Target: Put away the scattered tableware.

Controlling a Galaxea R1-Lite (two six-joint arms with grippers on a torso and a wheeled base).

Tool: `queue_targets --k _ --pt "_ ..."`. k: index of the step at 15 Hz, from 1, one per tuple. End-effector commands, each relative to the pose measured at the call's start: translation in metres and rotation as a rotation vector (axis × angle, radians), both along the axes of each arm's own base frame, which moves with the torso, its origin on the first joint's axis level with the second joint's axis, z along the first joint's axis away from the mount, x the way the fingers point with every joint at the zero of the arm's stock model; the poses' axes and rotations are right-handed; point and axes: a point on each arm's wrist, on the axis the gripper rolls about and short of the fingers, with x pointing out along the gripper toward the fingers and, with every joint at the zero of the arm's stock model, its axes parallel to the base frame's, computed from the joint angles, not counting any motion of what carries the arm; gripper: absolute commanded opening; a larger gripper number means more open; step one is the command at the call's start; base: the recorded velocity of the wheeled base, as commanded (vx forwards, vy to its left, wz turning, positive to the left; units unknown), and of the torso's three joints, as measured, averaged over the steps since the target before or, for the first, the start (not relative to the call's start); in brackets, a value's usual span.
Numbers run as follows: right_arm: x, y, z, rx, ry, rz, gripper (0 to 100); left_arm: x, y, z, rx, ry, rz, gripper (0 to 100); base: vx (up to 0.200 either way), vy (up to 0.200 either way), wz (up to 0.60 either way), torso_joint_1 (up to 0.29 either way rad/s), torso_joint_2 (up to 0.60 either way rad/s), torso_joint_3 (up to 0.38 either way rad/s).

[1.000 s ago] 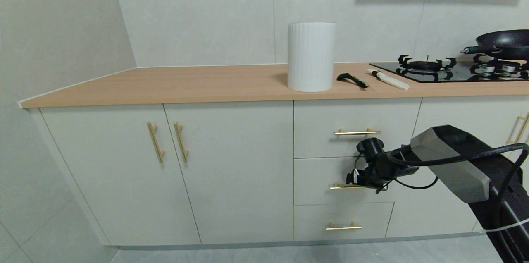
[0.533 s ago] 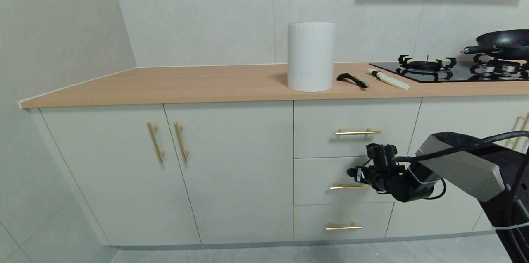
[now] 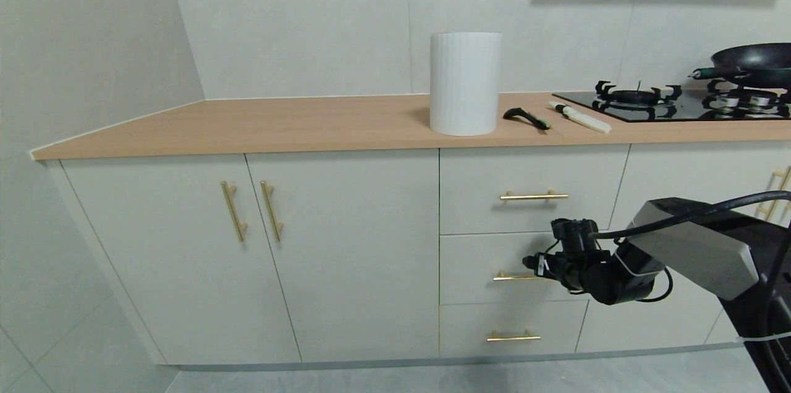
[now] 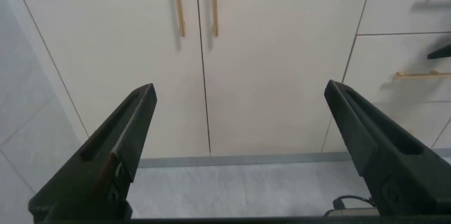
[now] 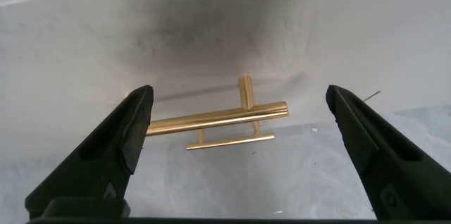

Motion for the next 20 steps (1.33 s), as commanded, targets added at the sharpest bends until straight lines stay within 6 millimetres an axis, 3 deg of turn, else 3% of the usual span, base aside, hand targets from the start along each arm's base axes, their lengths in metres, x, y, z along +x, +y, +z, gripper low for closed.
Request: queue_targets --k 1,5,7,9,14,17,20 --pt "0.001 0.0 0.0 0.001 -0.002 0.002 100 0.0 0.0 0.0 -0.001 0.0 0.0 100 -0.2 0.0 0.0 0.012 0.0 -0.007" --pt "0.006 -0.002 -0.002 -0.011 -0.012 0.012 100 0.0 0.0 0.0 0.0 0.0 0.0 100 -0.2 0.0 0.0 -0.001 0.0 0.004" --pt "0.022 0.001 -0.003 -0.016 0.02 0.014 100 0.0 0.0 0.0 0.0 0.0 0.0 100 0.0 0.0 0.0 0.0 0.0 0.0" --pt "0.044 0.004 -0.02 -0.036 0.06 -0.003 100 0.0 0.0 0.0 0.0 0.0 0.0 100 0.0 0.0 0.0 0.0 0.0 0.0" --pt "0.073 0.006 -0.033 -0.045 0.065 -0.017 100 0.0 0.0 0.0 0.0 0.0 0.001 100 0.0 0.0 0.0 0.0 0.0 0.0" --pt "0.083 0.009 -0.043 -0.063 0.037 -0.039 100 0.0 0.0 0.0 0.0 0.0 0.0 100 0.0 0.0 0.0 0.0 0.0 0.0" --pt "0.079 0.008 -0.061 -0.077 0.086 -0.036 100 0.0 0.0 0.0 0.0 0.0 0.0 100 0.0 0.0 0.0 0.0 0.0 0.0"
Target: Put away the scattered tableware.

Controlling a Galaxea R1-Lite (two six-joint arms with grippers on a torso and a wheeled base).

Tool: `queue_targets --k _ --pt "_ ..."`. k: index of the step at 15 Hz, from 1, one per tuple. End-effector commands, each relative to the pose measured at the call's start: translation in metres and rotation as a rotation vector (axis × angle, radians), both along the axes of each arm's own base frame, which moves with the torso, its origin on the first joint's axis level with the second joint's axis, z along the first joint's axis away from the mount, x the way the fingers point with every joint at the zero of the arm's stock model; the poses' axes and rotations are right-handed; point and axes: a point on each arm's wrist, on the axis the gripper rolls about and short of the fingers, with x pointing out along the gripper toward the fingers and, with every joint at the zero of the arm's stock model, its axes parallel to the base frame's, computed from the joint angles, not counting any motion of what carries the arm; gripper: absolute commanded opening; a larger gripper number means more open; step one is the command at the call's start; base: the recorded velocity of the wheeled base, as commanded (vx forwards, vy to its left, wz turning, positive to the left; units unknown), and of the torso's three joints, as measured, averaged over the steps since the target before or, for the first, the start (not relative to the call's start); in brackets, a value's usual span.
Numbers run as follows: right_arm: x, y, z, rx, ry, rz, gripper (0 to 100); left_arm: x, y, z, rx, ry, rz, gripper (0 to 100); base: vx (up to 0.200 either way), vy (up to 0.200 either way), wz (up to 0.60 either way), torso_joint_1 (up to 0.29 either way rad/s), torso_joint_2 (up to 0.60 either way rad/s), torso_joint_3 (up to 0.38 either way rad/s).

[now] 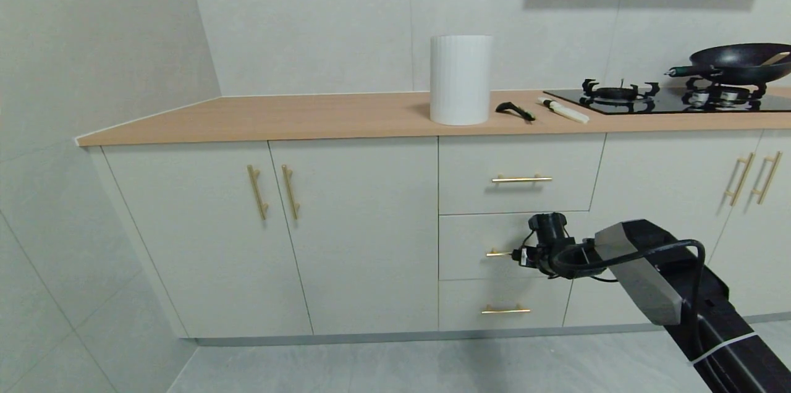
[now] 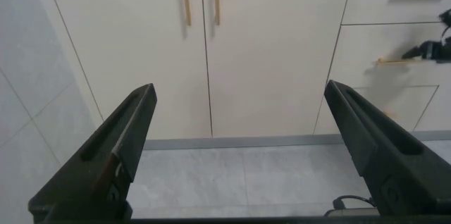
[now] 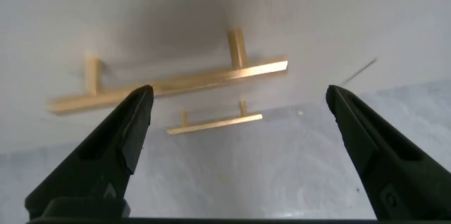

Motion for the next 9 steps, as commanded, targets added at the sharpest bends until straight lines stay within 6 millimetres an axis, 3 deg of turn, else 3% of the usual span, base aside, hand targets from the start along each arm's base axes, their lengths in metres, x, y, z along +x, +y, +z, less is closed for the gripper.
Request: queue_targets --k 1,5,7,9 --pt "-0.003 0.001 -0.016 -0.005 0.025 0.004 100 0.0 0.0 0.0 0.0 0.0 0.0 100 0.0 0.0 0.0 0.0 0.0 0.0" --pt "0.003 0.001 -0.005 0.014 -0.046 -0.006 100 0.0 0.0 0.0 0.0 0.0 0.0 100 0.0 0.0 0.0 0.0 0.0 0.0" --pt "0.011 -0.002 0.017 0.034 -0.161 -0.055 100 0.0 0.0 0.0 0.0 0.0 0.0 100 0.0 0.0 0.0 0.0 0.0 0.0" --pt "0.007 -0.007 0.027 0.043 -0.209 -0.062 100 0.0 0.0 0.0 0.0 0.0 0.0 100 0.0 0.0 0.0 0.0 0.0 0.0"
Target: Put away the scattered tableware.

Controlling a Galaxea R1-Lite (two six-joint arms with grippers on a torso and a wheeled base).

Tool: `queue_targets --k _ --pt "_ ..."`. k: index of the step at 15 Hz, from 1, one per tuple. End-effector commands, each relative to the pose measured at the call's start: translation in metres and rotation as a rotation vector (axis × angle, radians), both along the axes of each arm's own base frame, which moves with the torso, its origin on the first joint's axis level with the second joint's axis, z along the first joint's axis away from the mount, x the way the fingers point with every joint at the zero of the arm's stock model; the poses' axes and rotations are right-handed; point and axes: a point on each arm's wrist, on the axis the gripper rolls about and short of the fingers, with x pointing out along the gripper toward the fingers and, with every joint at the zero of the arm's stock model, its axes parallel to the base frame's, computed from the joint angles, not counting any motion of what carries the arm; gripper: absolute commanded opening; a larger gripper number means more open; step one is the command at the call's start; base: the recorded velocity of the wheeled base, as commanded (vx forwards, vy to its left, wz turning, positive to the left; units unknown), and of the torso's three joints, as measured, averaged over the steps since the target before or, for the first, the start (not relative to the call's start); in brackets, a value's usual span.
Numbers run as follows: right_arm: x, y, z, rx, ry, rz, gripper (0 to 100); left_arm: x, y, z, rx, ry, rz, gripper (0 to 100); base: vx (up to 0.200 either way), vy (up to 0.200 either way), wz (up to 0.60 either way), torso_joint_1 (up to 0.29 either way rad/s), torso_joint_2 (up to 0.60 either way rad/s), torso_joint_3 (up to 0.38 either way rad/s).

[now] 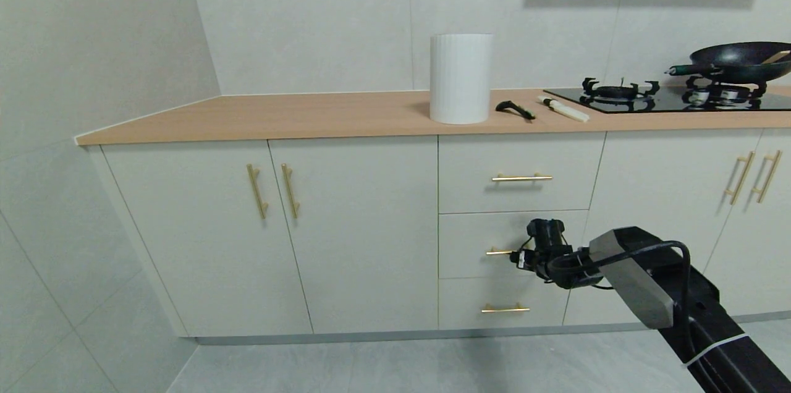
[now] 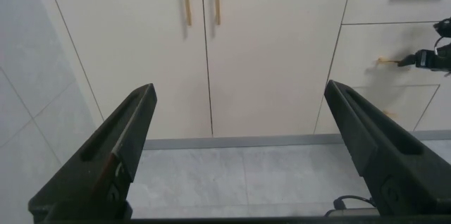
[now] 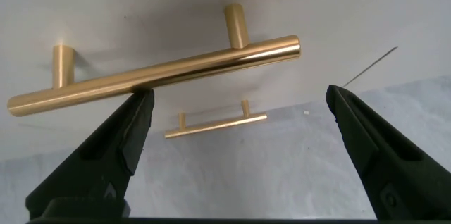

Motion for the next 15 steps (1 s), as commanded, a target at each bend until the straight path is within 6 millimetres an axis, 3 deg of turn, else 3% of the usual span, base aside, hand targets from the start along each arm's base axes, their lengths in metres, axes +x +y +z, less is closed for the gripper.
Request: queue_targets --k 1,3,6,12,15 --pt "-0.003 -0.008 0.03 0.022 -0.119 -0.014 100 0.0 0.0 0.0 0.0 0.0 0.0 100 0.0 0.0 0.0 0.0 0.0 0.0" --pt "-0.014 -0.013 0.044 0.036 -0.154 -0.006 100 0.0 0.0 0.0 0.0 0.0 0.0 100 0.0 0.0 0.0 0.0 0.0 0.0" --pt "-0.019 -0.016 0.05 0.049 -0.163 0.008 100 0.0 0.0 0.0 0.002 0.0 0.0 100 0.0 0.0 0.0 0.0 0.0 0.0" --pt "-0.029 -0.016 0.034 0.041 -0.091 0.043 100 0.0 0.0 0.0 0.0 0.0 0.0 100 0.0 0.0 0.0 0.0 0.0 0.0" --pt "-0.029 -0.016 0.032 0.032 -0.081 0.048 100 0.0 0.0 0.0 0.0 0.0 0.0 100 0.2 0.0 0.0 0.005 0.0 0.002"
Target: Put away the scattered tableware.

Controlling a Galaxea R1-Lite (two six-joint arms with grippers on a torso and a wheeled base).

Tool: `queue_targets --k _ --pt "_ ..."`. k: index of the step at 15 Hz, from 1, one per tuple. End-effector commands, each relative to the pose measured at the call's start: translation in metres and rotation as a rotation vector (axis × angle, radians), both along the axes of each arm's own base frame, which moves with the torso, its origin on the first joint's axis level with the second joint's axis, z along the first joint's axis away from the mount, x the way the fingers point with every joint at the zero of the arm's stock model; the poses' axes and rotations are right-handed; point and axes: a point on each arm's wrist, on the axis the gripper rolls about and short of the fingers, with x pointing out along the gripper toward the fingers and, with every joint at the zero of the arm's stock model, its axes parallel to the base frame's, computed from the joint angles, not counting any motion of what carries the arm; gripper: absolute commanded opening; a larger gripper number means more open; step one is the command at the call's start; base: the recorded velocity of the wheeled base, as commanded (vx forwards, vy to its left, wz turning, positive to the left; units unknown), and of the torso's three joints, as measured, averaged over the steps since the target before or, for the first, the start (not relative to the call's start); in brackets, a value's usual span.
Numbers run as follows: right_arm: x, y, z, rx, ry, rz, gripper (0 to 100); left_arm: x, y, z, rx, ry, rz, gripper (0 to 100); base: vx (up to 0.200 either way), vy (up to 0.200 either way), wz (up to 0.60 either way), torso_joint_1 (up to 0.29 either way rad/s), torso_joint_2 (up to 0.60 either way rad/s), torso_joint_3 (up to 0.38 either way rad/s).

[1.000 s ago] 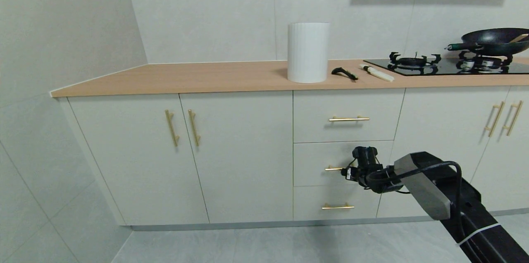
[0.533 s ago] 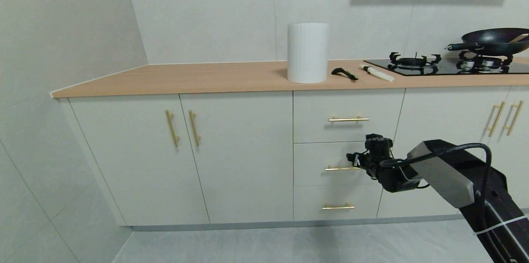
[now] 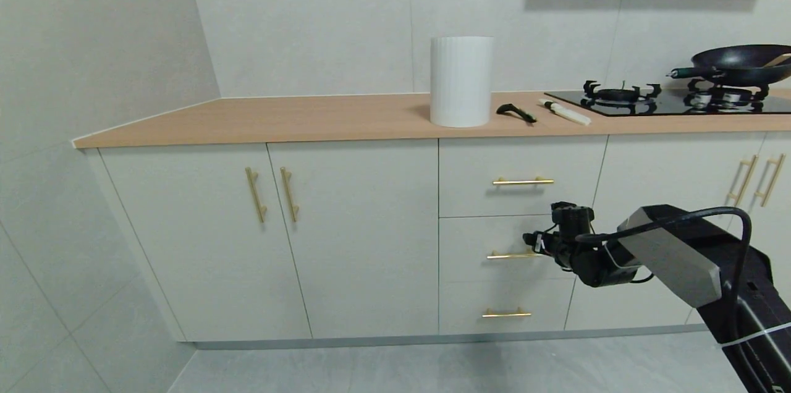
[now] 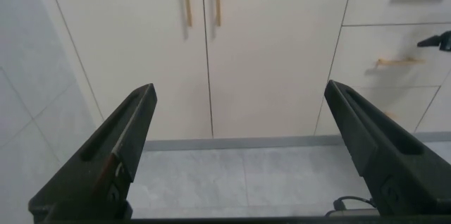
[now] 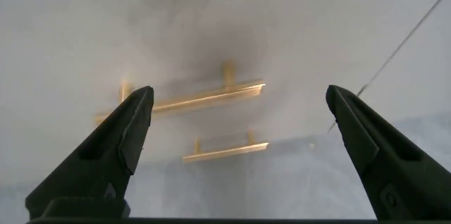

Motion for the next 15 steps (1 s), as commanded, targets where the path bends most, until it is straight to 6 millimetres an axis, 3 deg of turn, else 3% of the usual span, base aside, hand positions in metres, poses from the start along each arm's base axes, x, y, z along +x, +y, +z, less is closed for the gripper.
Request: queue_targets --k 1,9,15 --pt "-0.001 0.001 -0.004 -0.003 0.02 0.002 100 0.0 0.0 0.0 -0.001 0.001 0.0 100 0.0 0.0 0.0 0.0 0.0 0.0" --pt "-0.007 0.002 -0.025 -0.08 0.146 0.045 100 0.0 0.0 0.0 -0.001 0.001 0.0 100 0.0 0.0 0.0 0.0 0.0 0.0" --pt "0.01 0.005 -0.033 -0.084 0.158 0.043 100 0.0 0.0 0.0 -0.001 0.001 0.0 100 0.0 0.0 0.0 0.0 0.0 0.0"
